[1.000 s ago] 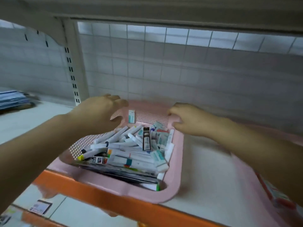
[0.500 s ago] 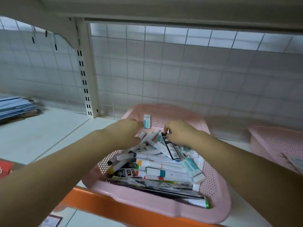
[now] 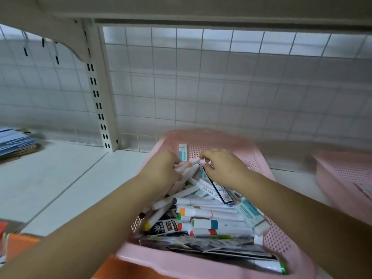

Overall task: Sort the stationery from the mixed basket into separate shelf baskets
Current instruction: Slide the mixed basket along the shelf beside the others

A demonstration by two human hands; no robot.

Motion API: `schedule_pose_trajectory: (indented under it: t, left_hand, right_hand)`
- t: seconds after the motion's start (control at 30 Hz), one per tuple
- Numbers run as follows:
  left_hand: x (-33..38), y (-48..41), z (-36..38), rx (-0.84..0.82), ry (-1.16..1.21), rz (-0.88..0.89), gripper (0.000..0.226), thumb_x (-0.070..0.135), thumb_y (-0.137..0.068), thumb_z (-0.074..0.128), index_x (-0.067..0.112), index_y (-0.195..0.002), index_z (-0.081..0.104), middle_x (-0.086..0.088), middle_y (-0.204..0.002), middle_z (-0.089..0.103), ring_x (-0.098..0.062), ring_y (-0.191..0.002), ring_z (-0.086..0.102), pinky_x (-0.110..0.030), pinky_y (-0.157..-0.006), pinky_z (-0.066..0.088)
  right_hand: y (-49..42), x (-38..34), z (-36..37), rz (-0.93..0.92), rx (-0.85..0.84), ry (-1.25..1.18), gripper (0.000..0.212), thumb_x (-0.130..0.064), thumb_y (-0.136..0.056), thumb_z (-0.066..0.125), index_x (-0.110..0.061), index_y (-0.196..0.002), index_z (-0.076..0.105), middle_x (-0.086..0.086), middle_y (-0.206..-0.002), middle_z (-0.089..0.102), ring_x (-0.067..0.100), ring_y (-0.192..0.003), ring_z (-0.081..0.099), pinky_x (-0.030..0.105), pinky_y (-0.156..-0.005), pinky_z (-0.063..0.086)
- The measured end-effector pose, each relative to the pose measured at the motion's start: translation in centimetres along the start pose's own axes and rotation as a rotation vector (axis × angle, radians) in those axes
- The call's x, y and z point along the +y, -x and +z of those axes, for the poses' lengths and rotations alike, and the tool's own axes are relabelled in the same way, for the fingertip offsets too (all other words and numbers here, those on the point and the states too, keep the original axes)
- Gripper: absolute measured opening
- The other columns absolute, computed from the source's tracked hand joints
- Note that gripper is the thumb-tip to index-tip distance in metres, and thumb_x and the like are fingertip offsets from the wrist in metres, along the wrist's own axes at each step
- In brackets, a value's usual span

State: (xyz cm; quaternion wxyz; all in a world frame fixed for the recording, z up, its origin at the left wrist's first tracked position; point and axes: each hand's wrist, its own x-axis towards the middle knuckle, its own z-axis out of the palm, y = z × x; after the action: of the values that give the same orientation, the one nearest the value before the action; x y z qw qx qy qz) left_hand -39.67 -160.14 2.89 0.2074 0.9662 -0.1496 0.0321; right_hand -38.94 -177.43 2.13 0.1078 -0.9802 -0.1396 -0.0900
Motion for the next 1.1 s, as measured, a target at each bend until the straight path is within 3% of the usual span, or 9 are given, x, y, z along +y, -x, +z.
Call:
schedule_pose_trajectory:
  t: [0.13, 0.27, 0.37, 0.43, 0.57, 0.63, 0.83, 0.97, 1.1]
  left_hand:
    - [-0.3, -0.4, -0.3, 0.121, 0.405, 0.001, 0.013, 0.013, -0.094, 0.051, 0.007, -0.086, 0.059, -0.004, -0.063, 0.055, -0.014, -0.050, 0.047, -0.021, -0.046, 0.035]
    - [-0.5, -0.8, -0.2, 0.222, 0.750, -0.069, 0.012, 0.018, -0.098, 0.043, 0.014, -0.109, 0.044, -0.003, -0.068, 0.050, -0.014, -0.052, 0.043, -0.024, -0.046, 0.031]
    - [-0.6, -0.7, -0.3, 0.219, 0.833, -0.078, 0.016, 0.024, -0.095, 0.049, 0.008, -0.096, 0.049, -0.001, -0.064, 0.042, -0.013, -0.050, 0.036, -0.026, -0.047, 0.026]
    - [-0.5, -0.5, -0.5, 0.201, 0.869, -0.072, 0.017, 0.025, -0.094, 0.052, 0.013, -0.082, 0.048, 0.000, -0.058, 0.040, -0.011, -0.044, 0.034, -0.025, -0.045, 0.025]
    - [-0.4, -0.3, -0.6, 0.179, 0.889, -0.057, 0.029, 0.019, -0.089, 0.060, 0.013, -0.070, 0.040, 0.001, -0.053, 0.034, -0.006, -0.033, 0.030, -0.020, -0.038, 0.025]
    - [-0.4, -0.3, -0.5, 0.192, 0.861, -0.068, 0.036, 0.017, -0.085, 0.065, 0.013, -0.066, 0.036, 0.001, -0.050, 0.033, -0.008, -0.034, 0.029, -0.022, -0.039, 0.025]
    - [-0.2, 0.1, -0.6, 0.165, 0.853, -0.025, 0.026, 0.025, -0.090, 0.058, 0.015, -0.071, 0.044, 0.000, -0.050, 0.035, -0.008, -0.034, 0.030, -0.020, -0.037, 0.027]
    - [-0.3, 0.2, -0.6, 0.207, 0.964, -0.053, 0.022, 0.024, -0.096, 0.048, 0.005, -0.084, 0.048, -0.003, -0.052, 0.037, -0.011, -0.037, 0.033, -0.021, -0.037, 0.029]
    - [-0.5, 0.3, -0.8, 0.274, 1.069, -0.110, 0.023, 0.022, -0.097, 0.045, 0.001, -0.093, 0.053, -0.007, -0.060, 0.051, -0.016, -0.049, 0.053, -0.026, -0.049, 0.043]
  right_hand:
    - [0.1, -0.3, -0.5, 0.026, 0.130, -0.051, 0.039, -0.010, -0.093, 0.043, -0.018, -0.130, 0.047, 0.005, -0.109, 0.061, 0.020, -0.088, 0.059, 0.037, -0.077, 0.051]
    - [-0.3, -0.5, -0.1, -0.028, -0.035, -0.075, 0.042, -0.004, -0.092, 0.043, -0.018, -0.131, 0.050, 0.006, -0.122, 0.058, 0.019, -0.102, 0.057, 0.033, -0.089, 0.048]
    - [-0.4, -1.8, 0.4, -0.131, -0.252, -0.036, 0.048, -0.008, -0.092, 0.043, -0.030, -0.135, 0.046, 0.004, -0.132, 0.054, 0.021, -0.111, 0.054, 0.030, -0.088, 0.045]
    - [-0.6, -2.6, 0.8, -0.179, -0.363, 0.036, 0.049, -0.011, -0.093, 0.042, -0.034, -0.137, 0.043, 0.005, -0.127, 0.056, 0.022, -0.102, 0.054, 0.030, -0.081, 0.046]
    - [-1.1, -3.3, 1.3, -0.202, -0.462, 0.147, 0.042, -0.007, -0.091, 0.040, -0.024, -0.128, 0.049, 0.002, -0.091, 0.056, 0.024, -0.086, 0.053, 0.034, -0.071, 0.045]
    - [-1.1, -3.4, 1.5, -0.205, -0.426, 0.178, 0.033, -0.006, -0.089, 0.042, -0.018, -0.120, 0.049, 0.000, -0.079, 0.045, 0.024, -0.079, 0.048, 0.033, -0.065, 0.041]
    - [-0.1, -3.5, 1.2, -0.129, -0.338, 0.042, 0.019, -0.005, -0.084, 0.048, -0.019, -0.098, 0.052, 0.000, -0.080, 0.045, 0.023, -0.080, 0.048, 0.029, -0.058, 0.038]
    - [0.4, -3.6, 0.7, -0.010, -0.253, -0.222, 0.041, 0.000, -0.085, 0.046, -0.018, -0.121, 0.055, 0.006, -0.111, 0.055, 0.020, -0.092, 0.053, 0.030, -0.075, 0.048]
    - [1.4, -3.5, -0.8, 0.032, -0.051, -0.550, 0.062, 0.013, -0.082, 0.043, -0.023, -0.133, 0.049, -0.005, -0.114, 0.047, 0.008, -0.096, 0.045, 0.010, -0.063, 0.038]
